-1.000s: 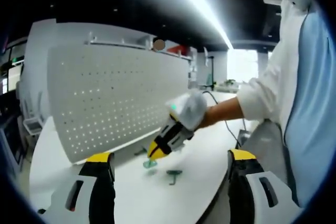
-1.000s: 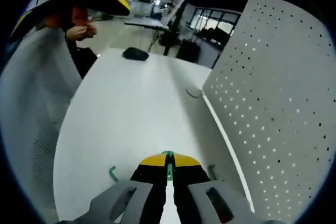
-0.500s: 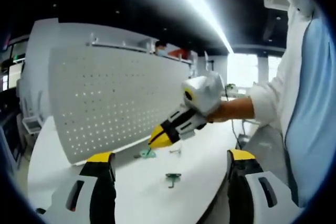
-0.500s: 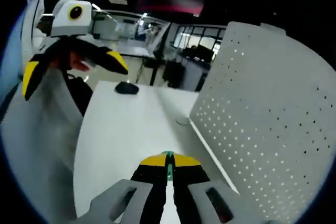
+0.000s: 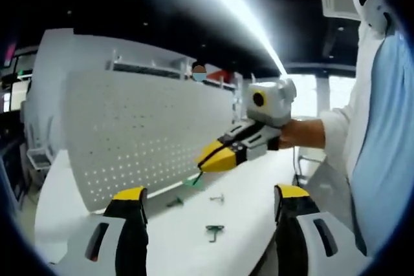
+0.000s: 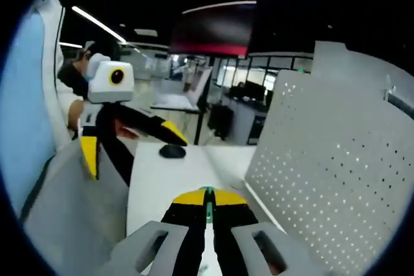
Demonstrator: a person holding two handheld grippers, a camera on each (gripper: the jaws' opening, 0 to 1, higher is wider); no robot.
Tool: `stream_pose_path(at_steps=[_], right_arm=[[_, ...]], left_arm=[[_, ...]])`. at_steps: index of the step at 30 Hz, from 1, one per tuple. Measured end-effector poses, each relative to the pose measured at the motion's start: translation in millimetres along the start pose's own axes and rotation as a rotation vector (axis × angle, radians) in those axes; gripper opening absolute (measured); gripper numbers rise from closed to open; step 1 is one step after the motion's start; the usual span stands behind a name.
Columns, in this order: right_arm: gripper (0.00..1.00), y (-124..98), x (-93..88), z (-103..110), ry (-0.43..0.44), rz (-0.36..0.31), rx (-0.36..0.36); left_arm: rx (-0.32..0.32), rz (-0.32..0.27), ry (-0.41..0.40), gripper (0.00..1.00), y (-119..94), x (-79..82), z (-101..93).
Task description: Insert the hook assembly into the mounting plate slot until the hook locks in place.
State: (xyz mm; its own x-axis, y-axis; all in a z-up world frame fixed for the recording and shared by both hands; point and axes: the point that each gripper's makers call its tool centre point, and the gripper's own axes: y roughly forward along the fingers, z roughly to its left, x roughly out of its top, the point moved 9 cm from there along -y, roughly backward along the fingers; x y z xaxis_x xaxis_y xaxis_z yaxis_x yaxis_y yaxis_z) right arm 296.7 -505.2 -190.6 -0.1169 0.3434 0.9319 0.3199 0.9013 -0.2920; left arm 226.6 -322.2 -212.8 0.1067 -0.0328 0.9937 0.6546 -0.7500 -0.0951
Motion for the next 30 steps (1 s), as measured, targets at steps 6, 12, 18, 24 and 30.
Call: stream_pose_path(at_steps=[6, 12, 18, 24, 30], right_arm=[[0.0, -3, 20.1, 7, 0.075, -0.121, 0.095], [0.0, -3, 27.7, 13, 0.119, -0.198, 0.177], [0.0, -3, 30.2, 19, 0.16, -0.236, 0.227], [0.0, -1, 35.3, 24, 0.191, -0.266, 0.27], [0.0, 0, 37.3, 28, 0.211, -0.282, 0.299]], left_arm=[[-0.018, -0.03, -0.039, 0.78, -1, 5.4, 1.0], [-0.055, -0.06, -0.037, 0.68, -2, 11.2, -0.9], [-0.095, -0.08, -0.023, 0.58, -1, 12.8, -5.8], [-0.12, -0.083, -0.006, 0.48, 0, 9.7, -7.4], [-0.136, -0.107, -0.009, 0.39, -2, 10.0, -6.1]])
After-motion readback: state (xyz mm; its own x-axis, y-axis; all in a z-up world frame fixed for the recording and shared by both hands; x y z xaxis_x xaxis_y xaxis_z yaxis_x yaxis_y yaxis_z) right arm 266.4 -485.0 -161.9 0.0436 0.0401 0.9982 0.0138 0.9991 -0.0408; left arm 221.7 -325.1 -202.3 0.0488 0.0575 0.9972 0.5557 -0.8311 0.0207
